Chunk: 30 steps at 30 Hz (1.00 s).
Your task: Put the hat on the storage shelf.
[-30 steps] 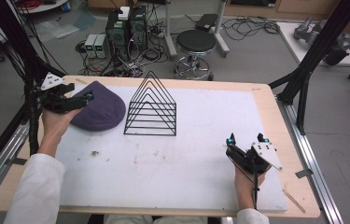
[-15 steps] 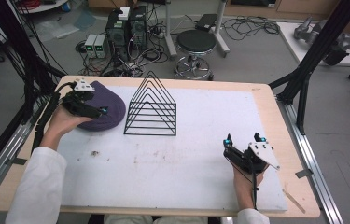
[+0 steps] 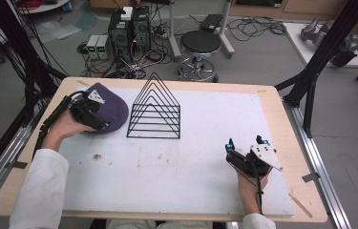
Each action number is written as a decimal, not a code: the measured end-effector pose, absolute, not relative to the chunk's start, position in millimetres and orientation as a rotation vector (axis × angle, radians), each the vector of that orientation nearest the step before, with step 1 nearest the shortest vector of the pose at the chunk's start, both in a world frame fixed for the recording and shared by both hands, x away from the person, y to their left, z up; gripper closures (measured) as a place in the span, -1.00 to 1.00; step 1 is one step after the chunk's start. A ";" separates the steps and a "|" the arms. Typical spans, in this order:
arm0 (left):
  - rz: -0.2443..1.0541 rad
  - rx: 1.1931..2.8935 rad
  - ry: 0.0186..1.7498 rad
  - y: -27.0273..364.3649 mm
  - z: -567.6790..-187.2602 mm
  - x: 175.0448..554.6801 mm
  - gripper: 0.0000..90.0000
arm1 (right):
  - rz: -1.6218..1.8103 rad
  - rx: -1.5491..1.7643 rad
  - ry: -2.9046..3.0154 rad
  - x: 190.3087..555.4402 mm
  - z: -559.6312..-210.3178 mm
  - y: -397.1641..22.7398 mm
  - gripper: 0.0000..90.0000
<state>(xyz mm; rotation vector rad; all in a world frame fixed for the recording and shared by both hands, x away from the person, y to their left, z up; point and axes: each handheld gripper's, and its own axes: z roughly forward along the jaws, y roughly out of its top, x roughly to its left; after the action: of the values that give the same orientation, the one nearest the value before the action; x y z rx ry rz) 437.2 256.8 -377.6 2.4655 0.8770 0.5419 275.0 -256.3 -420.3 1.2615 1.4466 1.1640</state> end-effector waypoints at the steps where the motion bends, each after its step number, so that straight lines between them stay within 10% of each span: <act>1: 0.542 2.466 0.877 256.8 -377.6 437.2 -0.46 | 1.164 1.262 1.447 275.0 -420.3 -256.3 -0.86; 30: 0.421 2.618 0.842 254.6 -416.6 452.6 -0.48 | 1.169 1.258 1.431 273.1 -419.4 -256.6 -0.86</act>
<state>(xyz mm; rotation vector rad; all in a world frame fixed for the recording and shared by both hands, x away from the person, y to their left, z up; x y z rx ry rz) 452.6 254.6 -416.6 2.6182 0.8418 0.4214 273.1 -256.6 -419.4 1.2582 1.4308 1.1685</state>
